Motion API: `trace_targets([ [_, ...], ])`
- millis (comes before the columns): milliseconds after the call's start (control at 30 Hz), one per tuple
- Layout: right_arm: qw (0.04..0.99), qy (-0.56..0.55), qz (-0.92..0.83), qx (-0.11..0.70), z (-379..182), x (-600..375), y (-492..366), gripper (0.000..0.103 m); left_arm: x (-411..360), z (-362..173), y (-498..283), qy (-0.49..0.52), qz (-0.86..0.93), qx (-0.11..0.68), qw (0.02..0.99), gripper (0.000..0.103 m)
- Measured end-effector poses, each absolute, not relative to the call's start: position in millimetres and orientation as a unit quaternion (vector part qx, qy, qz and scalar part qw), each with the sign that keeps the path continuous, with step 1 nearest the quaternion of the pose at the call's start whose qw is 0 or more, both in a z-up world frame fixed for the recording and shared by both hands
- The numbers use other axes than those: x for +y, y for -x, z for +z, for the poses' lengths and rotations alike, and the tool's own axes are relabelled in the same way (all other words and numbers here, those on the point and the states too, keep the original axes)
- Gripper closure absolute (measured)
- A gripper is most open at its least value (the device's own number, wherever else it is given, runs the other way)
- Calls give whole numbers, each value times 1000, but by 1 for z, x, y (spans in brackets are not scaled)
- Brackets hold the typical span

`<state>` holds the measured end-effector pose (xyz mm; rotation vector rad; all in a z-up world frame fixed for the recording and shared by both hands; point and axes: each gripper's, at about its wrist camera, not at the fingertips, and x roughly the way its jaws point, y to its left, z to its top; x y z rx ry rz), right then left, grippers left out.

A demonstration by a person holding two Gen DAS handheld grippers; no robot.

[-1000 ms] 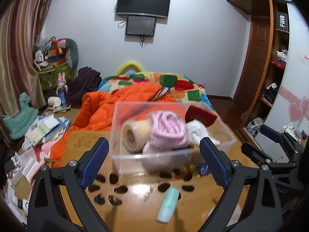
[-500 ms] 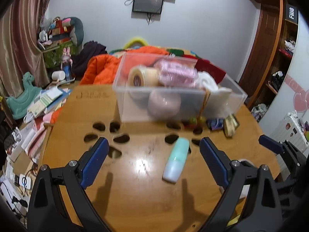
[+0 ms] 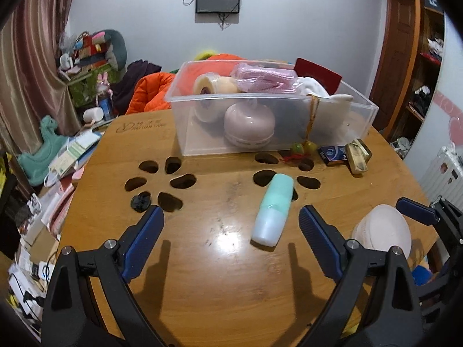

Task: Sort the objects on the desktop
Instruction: 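Grasp white round container with right tool while left tool approaches mint-green bottle, then close left tool on mint-green bottle while right tool holds white container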

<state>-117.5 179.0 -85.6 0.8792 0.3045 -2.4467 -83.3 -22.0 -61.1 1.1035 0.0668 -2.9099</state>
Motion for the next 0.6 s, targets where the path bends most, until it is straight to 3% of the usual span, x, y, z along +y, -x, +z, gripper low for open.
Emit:
trace_targets([
  [67, 265, -326, -900, 117, -87, 179, 117, 23, -16, -61, 86, -353, -935, 11, 10, 12],
  [200, 275, -331, -897, 101, -88, 183, 120, 41, -7, -64, 98, -363, -932, 1, 0, 23],
  [600, 260, -334, -905, 29, -83, 212, 135, 41, 2, -80, 114, -383, -924, -1, -5, 42],
])
